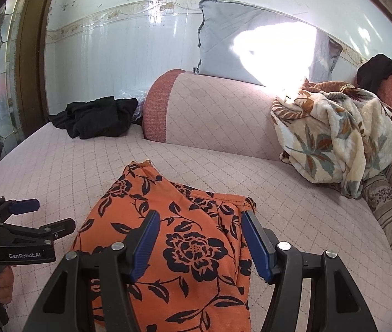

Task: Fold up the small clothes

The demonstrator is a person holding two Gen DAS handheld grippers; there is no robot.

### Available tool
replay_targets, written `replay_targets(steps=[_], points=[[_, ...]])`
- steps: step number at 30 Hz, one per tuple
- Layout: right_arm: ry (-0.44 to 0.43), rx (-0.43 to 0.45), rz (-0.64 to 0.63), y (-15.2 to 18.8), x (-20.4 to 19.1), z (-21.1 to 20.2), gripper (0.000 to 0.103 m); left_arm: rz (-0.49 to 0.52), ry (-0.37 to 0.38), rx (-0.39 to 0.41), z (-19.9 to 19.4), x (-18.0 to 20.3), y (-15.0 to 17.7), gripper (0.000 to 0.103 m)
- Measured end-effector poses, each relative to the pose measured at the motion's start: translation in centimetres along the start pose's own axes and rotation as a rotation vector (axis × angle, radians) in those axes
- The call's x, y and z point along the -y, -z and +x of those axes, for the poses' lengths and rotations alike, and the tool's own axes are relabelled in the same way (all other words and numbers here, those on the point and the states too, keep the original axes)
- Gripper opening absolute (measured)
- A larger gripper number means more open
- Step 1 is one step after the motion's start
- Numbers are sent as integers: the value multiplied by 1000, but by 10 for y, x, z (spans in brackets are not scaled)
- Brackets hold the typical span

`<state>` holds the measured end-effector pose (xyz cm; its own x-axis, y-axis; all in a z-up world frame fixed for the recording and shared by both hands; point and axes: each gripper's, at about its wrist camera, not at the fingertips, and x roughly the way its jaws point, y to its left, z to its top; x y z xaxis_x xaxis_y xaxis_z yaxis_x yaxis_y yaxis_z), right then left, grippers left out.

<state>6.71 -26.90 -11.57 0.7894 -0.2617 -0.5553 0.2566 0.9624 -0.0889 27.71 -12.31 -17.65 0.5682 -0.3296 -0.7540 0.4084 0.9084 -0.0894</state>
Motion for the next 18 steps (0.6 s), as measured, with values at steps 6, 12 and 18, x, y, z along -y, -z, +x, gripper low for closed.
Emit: replay_targets(steps=[6, 12, 18], points=[[1, -18, -2, 1, 3, 4, 65, -5, 40, -19, 3, 3, 0, 96], [-124, -190, 250, 15, 65, 37, 65, -28, 184, -104, 18, 9, 2, 96], [-310, -353, 639, 52, 140, 70, 67, -73, 271, -172, 33, 9, 4, 96]])
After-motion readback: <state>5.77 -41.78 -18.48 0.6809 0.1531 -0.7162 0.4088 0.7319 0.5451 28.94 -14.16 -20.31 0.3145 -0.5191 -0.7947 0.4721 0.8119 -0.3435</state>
